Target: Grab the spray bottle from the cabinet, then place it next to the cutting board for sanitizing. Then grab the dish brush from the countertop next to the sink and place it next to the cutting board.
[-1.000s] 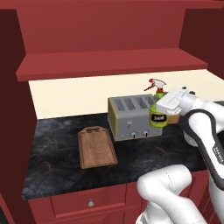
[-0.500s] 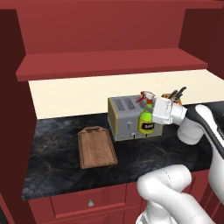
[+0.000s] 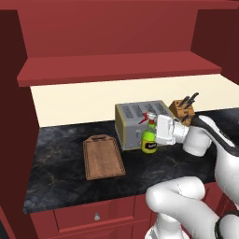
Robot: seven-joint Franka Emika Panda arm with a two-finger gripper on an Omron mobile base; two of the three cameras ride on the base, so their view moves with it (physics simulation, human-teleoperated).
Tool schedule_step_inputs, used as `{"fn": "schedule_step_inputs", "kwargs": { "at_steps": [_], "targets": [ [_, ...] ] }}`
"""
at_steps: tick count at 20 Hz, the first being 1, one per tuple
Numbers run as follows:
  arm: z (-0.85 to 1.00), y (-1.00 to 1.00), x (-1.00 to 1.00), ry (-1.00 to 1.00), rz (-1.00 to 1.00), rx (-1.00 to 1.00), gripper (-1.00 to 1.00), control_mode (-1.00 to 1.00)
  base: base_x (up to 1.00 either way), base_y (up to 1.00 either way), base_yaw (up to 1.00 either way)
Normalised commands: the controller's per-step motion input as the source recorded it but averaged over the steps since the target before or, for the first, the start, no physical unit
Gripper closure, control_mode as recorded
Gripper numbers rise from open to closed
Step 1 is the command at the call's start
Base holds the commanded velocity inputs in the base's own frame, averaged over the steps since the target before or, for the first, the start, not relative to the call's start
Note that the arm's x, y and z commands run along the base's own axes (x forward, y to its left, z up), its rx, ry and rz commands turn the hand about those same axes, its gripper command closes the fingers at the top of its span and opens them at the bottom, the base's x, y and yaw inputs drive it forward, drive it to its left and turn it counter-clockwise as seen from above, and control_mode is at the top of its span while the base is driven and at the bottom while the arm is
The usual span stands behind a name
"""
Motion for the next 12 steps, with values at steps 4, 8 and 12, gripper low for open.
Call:
{"fn": "schedule_step_inputs", "kwargs": {
  "at_steps": [4, 8, 12],
  "targets": [
    [-0.76, 0.15, 0.19, -0.03, 0.02, -0.02, 1.00, -1.00, 0.00, 0.00, 0.00],
    [-0.68, 0.13, 0.28, -0.02, 0.01, 0.00, 1.00, -1.00, 0.00, 0.00, 0.00],
    [-0.55, 0.04, 0.45, 0.00, 0.00, 0.00, 1.00, -1.00, 0.00, 0.00, 0.00]
  ]
}}
